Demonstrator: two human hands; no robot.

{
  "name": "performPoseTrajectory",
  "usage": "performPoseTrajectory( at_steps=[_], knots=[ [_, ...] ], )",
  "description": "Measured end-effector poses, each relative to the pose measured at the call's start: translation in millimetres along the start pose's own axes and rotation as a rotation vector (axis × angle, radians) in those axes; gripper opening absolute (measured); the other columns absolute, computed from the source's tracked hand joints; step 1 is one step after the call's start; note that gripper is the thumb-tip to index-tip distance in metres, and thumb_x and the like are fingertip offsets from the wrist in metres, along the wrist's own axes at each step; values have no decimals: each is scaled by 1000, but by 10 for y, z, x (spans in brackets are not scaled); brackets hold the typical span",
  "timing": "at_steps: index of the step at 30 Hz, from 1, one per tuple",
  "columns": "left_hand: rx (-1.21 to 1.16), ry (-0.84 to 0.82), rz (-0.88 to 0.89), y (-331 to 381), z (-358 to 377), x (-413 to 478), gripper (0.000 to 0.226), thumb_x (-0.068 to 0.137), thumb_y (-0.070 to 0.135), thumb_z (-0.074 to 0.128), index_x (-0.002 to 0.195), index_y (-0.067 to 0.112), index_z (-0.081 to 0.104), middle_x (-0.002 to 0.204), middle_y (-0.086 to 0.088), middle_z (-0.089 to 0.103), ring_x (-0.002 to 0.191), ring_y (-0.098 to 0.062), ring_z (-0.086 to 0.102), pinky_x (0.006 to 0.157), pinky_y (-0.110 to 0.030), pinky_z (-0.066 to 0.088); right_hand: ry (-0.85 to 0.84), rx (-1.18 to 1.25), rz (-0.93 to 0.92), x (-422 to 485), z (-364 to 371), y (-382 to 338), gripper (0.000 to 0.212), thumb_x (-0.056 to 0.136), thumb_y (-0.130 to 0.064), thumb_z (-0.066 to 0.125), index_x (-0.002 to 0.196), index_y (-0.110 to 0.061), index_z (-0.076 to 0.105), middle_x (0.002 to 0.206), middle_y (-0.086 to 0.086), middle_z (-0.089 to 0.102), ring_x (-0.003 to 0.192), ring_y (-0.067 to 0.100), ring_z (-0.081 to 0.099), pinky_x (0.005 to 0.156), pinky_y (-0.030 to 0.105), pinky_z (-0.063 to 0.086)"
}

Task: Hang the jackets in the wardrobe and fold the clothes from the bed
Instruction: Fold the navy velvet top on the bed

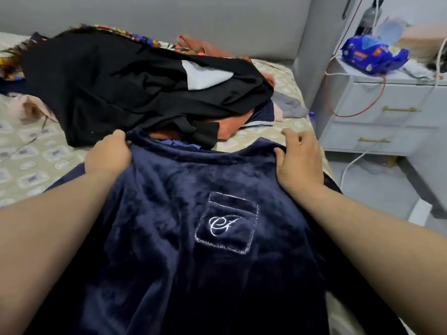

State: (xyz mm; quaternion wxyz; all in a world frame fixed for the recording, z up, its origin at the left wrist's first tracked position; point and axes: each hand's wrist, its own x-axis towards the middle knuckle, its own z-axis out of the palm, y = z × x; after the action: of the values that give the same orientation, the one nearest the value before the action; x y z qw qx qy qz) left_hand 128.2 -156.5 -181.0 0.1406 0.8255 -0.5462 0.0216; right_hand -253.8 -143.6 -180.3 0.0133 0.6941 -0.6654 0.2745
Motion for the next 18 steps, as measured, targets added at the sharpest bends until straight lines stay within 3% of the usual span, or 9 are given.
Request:
performPoseTrajectory(
  at_steps=[3, 5, 7, 9, 11, 15, 18],
  knots=[
    [5, -11, 8, -13, 28, 46, 27, 102, 34, 38, 92, 9, 43, 101, -22, 59, 93, -43, 55, 71, -49, 45, -62, -23, -93, -490, -306, -51, 48, 90, -34, 59, 133, -13, 56, 132, 16, 52, 119, 38, 48, 103, 49, 36],
    [36, 18, 17, -24, 41, 44, 28, 102, 32, 42, 98, 6, 47, 106, -26, 57, 98, -46, 54, 73, -50, 43, -266, -88, -192, -908, -449, -79, 62, 90, -52, 38, 141, -21, 52, 146, 9, 49, 134, 29, 43, 115, 47, 27],
    [109, 46, 56, -26, 32, 7, 31, 102, 29, 45, 105, -1, 50, 111, -32, 54, 102, -50, 51, 78, -53, 41, -463, -120, -204, -1117, -451, -83, 75, 88, -60, 17, 152, -27, 37, 159, 2, 33, 147, 19, 27, 122, 41, 10],
    [152, 80, 101, 8, -28, -53, 30, 99, 23, 49, 109, -5, 52, 111, -35, 53, 102, -52, 50, 83, -56, 40, -497, -123, -177, -1098, -380, -73, 80, 86, -62, 8, 157, -28, 22, 165, 0, 18, 152, 17, 12, 124, 38, 2],
    [133, 101, 147, 108, -184, -183, 29, 95, 16, 53, 116, -3, 57, 112, -34, 55, 103, -52, 51, 87, -56, 41, -517, -141, -174, -1039, -339, -74, 82, 85, -63, 5, 158, -29, 14, 167, -1, 9, 154, 17, 4, 125, 38, 0],
    [-106, 10, 314, 190, -643, -988, 33, 93, 19, 58, 123, 7, 61, 122, -20, 62, 113, -42, 56, 96, -52, 46, -517, -147, -167, -1037, -363, -51, 75, 91, -62, 13, 158, -27, 17, 166, 0, 12, 153, 18, 7, 124, 38, 3],
    [-151, -121, 253, -269, -936, -2035, 39, 92, 28, 64, 125, 7, 61, 126, -13, 62, 116, -36, 57, 99, -50, 45, -531, -202, -141, -1004, -408, -56, 65, 102, -52, 25, 158, -22, 17, 166, 3, 12, 153, 20, 8, 125, 39, 4]
  ],
)
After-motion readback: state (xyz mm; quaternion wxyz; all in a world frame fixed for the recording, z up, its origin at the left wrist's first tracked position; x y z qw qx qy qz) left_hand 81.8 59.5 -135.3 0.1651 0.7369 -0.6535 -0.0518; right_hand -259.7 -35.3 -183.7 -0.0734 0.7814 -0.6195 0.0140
